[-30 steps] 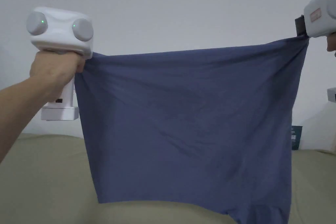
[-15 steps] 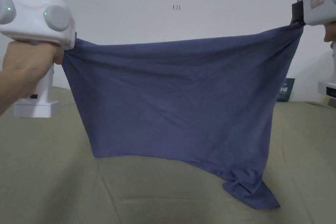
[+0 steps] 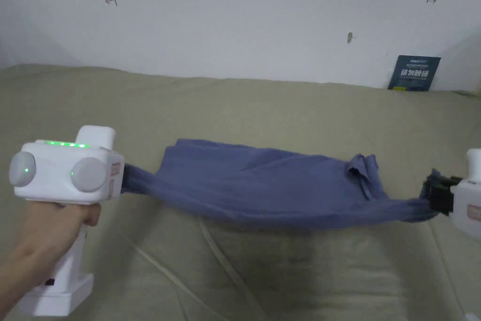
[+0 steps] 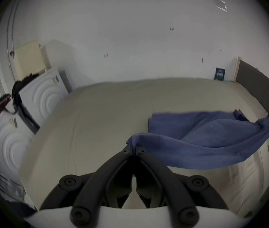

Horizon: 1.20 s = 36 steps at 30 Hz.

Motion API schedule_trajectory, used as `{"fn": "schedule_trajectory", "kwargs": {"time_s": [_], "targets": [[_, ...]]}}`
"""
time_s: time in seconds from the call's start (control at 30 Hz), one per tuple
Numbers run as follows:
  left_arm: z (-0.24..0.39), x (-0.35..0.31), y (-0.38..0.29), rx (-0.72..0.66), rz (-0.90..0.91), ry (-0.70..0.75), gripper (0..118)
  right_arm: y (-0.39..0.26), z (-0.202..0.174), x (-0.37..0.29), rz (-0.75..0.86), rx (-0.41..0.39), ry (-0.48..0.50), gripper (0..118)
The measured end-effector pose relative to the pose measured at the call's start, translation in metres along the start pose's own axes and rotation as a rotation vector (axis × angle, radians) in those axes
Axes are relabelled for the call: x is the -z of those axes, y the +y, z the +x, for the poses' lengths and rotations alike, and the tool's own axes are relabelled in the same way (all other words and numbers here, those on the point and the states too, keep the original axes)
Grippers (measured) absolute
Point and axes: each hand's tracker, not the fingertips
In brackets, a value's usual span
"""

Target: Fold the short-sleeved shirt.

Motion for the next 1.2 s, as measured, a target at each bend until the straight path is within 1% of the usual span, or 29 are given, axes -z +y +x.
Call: {"fn": "schedule_trajectory", "kwargs": {"time_s": [0.03,0.07,0.1,0.13,0.2,0.23,0.3,0.33,0.53,0.67,0.77,0.83,0.87,0.9,0.93,0.97,1.0,1.03,1.07,1.1,1.2], "targets": [[-0.002,-0.006,-0.02,0.005,-0.027,-0.014,1,-0.019,0.0,-0.007,-0.043,0.012,0.0,4],[-0.004,-0.011,-0.038,-0.012,-0.05,-0.018,1,-0.039,0.002,-0.015,-0.043,0.03,0.02,4],[-0.006,-0.016,-0.054,-0.01,-0.067,-0.017,1,-0.053,0.001,-0.021,-0.054,0.048,0.004,4],[-0.009,-0.021,-0.069,-0.022,-0.081,-0.02,1,-0.069,0.001,-0.026,-0.102,0.04,0.008,4],[-0.015,-0.03,-0.095,-0.047,-0.115,-0.029,1,-0.097,0.002,-0.036,-0.13,0.076,0.0,4],[-0.017,-0.033,-0.107,-0.05,-0.124,-0.027,1,-0.11,0.01,-0.034,-0.151,0.079,0.016,4],[-0.021,-0.045,-0.125,-0.047,-0.144,-0.032,1,-0.128,0.011,-0.043,-0.167,0.071,-0.007,4],[-0.023,-0.052,-0.134,-0.048,-0.149,-0.027,1,-0.138,0.014,-0.049,-0.174,0.078,-0.001,4],[-0.042,-0.082,-0.178,-0.105,-0.197,-0.079,1,-0.176,0.024,-0.077,-0.22,0.11,0.006,4],[-0.044,-0.087,-0.2,-0.08,-0.22,-0.078,1,-0.193,0.023,-0.083,-0.26,0.064,0.011,4],[-0.045,-0.088,-0.212,-0.097,-0.246,-0.092,1,-0.199,0.024,-0.082,-0.262,0.075,0.004,5],[-0.045,-0.088,-0.215,-0.11,-0.231,-0.099,1,-0.198,0.023,-0.078,-0.261,0.093,-0.002,5],[-0.046,-0.088,-0.215,-0.121,-0.216,-0.105,7,-0.196,0.023,-0.076,-0.262,0.102,-0.003,11],[-0.047,-0.088,-0.215,-0.121,-0.21,-0.107,34,-0.196,0.023,-0.076,-0.272,0.106,-0.011,30],[-0.047,-0.088,-0.214,-0.113,-0.213,-0.094,79,-0.195,0.023,-0.076,-0.279,0.112,-0.042,65],[-0.05,-0.088,-0.214,-0.108,-0.22,-0.084,118,-0.194,0.023,-0.076,-0.281,0.116,-0.04,112],[-0.053,-0.088,-0.216,-0.107,-0.224,-0.084,115,-0.194,0.025,-0.078,-0.289,0.124,-0.026,117],[-0.056,-0.095,-0.224,-0.116,-0.199,-0.068,114,-0.192,0.025,-0.087,-0.29,0.138,-0.024,115],[-0.06,-0.101,-0.219,-0.094,-0.194,-0.055,114,-0.188,0.024,-0.094,-0.253,0.151,-0.025,115],[-0.064,-0.106,-0.217,-0.083,-0.198,-0.04,114,-0.186,0.022,-0.099,-0.252,0.16,-0.025,115],[-0.077,-0.129,-0.219,-0.099,-0.197,-0.052,114,-0.185,0.011,-0.115,-0.262,0.161,-0.026,115]]}}
